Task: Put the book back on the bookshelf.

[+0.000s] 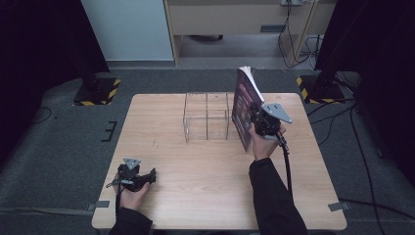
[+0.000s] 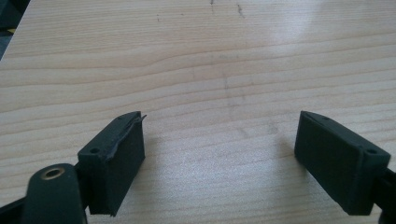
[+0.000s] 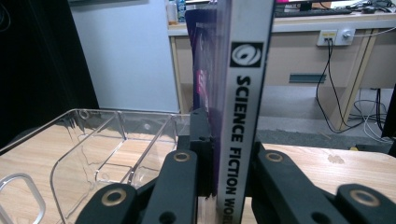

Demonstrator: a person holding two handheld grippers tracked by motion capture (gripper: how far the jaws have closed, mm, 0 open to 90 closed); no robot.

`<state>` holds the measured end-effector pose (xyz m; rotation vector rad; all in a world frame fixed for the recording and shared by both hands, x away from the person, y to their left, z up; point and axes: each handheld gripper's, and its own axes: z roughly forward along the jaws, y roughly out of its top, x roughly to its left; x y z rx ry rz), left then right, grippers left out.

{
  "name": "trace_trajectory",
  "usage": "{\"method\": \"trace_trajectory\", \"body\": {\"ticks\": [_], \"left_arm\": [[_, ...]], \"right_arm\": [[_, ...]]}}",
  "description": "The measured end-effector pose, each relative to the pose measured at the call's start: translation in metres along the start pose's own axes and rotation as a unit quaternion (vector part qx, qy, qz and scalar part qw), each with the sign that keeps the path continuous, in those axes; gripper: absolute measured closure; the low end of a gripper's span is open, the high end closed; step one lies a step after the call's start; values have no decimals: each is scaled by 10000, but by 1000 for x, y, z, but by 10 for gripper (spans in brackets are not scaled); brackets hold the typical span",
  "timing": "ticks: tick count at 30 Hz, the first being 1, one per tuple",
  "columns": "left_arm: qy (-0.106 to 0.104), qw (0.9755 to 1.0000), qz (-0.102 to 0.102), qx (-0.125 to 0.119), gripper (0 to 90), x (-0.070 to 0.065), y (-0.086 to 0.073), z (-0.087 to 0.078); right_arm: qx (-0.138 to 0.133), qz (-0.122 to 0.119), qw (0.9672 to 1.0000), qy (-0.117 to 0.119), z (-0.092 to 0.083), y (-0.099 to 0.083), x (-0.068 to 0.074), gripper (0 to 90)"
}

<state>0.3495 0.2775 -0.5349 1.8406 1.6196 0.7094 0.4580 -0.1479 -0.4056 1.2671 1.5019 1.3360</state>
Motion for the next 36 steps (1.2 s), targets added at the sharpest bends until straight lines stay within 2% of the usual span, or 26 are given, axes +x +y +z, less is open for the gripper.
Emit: {"method": "trace_trajectory", "body": {"ticks": [5,15,27,36], "left_arm": [[1,10000,-1,-1,152,0,0,0],[-5,10000,2,0,152,0,0,0],[-1,10000,8,4,152,0,0,0],[0,10000,7,5,152,0,0,0]], "right_arm": [[-22,10,10000,-10,-2,-2,0,827],[34,-78,9997,-234,-4,-3,5,822],[337,-80,9991,-224,-6,0,-6,745],[288,-111,9993,-216,-10,3,-11,693]]}}
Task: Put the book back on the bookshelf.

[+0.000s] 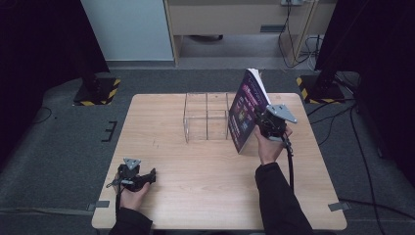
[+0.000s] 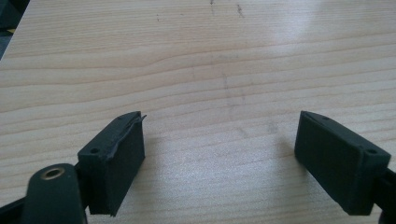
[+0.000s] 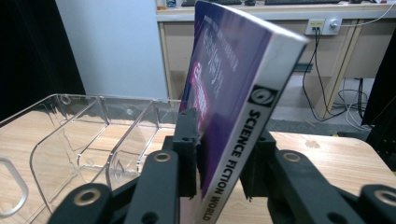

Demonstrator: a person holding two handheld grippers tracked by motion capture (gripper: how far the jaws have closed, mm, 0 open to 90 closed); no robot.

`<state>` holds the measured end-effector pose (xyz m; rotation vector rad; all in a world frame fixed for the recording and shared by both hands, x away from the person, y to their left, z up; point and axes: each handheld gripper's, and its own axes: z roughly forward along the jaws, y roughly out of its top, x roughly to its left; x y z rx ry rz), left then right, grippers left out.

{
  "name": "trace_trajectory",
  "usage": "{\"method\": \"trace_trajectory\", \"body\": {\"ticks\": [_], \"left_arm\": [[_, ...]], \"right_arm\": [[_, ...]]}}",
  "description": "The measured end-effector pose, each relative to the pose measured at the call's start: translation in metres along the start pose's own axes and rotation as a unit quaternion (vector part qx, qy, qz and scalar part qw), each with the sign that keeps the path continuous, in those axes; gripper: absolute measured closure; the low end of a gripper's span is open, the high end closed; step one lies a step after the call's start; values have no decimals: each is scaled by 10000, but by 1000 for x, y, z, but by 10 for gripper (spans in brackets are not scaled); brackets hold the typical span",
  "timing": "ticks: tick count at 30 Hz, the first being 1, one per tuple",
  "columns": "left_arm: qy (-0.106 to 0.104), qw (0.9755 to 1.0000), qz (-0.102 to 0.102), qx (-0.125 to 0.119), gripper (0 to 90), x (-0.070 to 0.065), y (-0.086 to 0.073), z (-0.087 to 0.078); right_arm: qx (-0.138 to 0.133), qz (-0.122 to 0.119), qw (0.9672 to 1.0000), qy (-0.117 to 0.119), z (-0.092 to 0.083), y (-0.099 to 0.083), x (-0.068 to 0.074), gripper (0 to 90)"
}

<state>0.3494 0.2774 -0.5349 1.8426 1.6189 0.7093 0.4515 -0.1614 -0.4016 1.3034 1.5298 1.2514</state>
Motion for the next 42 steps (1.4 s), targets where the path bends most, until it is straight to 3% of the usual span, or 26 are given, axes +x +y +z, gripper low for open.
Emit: {"method": "trace_trajectory", "body": {"ticks": [4,8,10,16,19,20,31,35,42], "left_arm": [[-3,10000,1,0,152,0,0,0],[0,10000,0,-1,152,0,0,0],[0,10000,1,0,152,0,0,0],[-1,10000,-4,-4,152,0,0,0],[-1,10000,-2,-3,152,0,0,0],[-2,10000,-4,-3,152,0,0,0],[-3,10000,-4,-4,151,0,0,0],[-3,10000,-3,-3,152,0,0,0],[0,10000,-2,-4,152,0,0,0]], "right_arm": [[-19,12,10000,37,-2,2,-2,695],[174,65,9997,127,2,-1,-3,695],[243,82,9994,214,5,-3,-4,762],[45,11,9996,282,3,1,3,827],[-49,-419,9991,78,2,2,13,829],[-84,-460,9989,45,2,1,14,829],[-247,-225,9994,-57,0,-3,10,829],[-332,-313,9989,-141,-1,-6,14,829],[-115,-332,9993,-141,-1,-2,12,804]]}}
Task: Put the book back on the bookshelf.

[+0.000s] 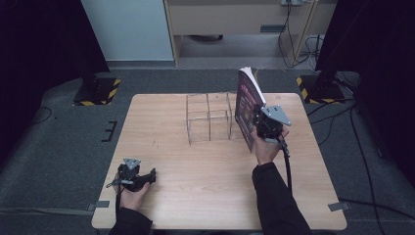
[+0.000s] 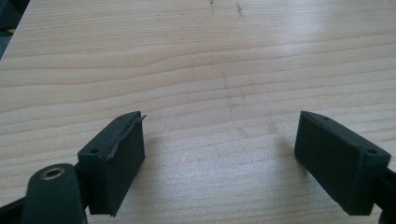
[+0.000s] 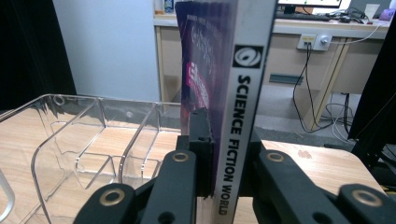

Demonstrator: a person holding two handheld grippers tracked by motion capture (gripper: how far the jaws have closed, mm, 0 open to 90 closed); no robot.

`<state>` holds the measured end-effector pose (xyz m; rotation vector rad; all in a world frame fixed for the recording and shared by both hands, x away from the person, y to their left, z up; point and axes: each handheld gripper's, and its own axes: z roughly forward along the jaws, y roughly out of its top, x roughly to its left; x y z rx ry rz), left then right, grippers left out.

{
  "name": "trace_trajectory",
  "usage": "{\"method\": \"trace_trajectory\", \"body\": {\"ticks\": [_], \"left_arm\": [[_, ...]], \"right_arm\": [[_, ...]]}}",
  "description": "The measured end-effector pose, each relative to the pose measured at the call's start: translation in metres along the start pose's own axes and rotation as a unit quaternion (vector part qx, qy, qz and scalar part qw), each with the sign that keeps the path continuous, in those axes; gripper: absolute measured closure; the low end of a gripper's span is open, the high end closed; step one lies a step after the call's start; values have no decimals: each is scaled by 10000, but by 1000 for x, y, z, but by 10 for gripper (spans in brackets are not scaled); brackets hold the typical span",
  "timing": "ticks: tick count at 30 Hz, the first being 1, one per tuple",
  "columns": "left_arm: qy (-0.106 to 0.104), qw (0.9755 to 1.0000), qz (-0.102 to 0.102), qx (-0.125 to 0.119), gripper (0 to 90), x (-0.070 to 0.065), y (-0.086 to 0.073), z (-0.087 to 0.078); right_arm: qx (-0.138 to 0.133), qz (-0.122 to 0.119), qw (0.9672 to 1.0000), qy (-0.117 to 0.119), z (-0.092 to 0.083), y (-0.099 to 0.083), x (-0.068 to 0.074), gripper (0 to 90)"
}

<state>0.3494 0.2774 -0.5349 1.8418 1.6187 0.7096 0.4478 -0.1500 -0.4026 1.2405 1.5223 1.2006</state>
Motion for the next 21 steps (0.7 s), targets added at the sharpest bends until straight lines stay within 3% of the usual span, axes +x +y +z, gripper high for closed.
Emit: {"method": "trace_trajectory", "body": {"ticks": [11,15,21], "left_arm": [[0,10000,1,1,152,0,0,0],[-3,10000,1,1,152,0,0,0],[0,10000,-1,0,152,0,0,0]], "right_arm": [[5,90,9999,83,-1,0,-9,542],[-41,163,9997,198,-5,4,-12,397],[89,207,9975,662,-15,5,-22,218]]}}
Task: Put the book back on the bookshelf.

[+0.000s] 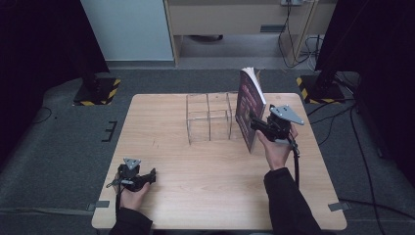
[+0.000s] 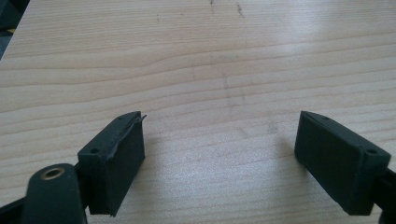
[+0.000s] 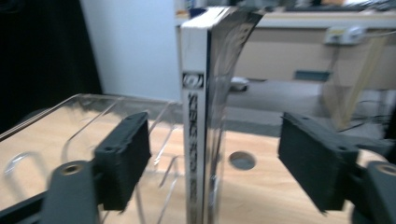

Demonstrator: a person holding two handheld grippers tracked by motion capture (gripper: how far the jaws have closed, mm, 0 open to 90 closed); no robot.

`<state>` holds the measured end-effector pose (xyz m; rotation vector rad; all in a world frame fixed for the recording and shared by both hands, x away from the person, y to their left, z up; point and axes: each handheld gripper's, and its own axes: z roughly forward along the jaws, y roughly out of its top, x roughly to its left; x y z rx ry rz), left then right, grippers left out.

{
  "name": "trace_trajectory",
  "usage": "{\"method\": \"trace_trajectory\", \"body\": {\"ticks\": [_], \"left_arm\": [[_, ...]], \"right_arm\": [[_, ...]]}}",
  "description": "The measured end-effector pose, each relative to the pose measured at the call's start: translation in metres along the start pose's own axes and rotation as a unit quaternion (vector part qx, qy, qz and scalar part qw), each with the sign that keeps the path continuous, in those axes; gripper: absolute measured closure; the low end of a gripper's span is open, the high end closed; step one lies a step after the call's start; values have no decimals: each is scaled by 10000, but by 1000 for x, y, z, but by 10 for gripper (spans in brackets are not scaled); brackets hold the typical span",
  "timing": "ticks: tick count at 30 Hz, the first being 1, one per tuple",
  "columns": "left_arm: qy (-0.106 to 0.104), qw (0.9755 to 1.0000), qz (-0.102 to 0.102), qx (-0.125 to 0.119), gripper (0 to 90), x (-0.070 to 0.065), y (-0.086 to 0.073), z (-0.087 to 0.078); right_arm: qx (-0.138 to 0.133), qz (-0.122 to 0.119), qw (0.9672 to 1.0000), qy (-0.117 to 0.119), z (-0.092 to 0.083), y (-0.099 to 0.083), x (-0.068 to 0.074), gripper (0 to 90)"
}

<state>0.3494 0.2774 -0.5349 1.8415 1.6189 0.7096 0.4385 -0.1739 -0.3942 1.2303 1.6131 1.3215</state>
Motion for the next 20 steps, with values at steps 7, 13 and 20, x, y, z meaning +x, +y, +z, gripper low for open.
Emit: {"method": "trace_trajectory", "body": {"ticks": [7,13,20], "left_arm": [[-2,10000,0,0,152,0,0,0],[-3,10000,1,1,151,0,0,0],[-4,10000,-16,5,142,-1,0,1]], "right_arm": [[238,-15,9993,286,-24,-18,-14,175],[694,-145,9970,313,-39,-49,-32,158],[1258,-137,9914,327,-45,-88,-53,153]]}}
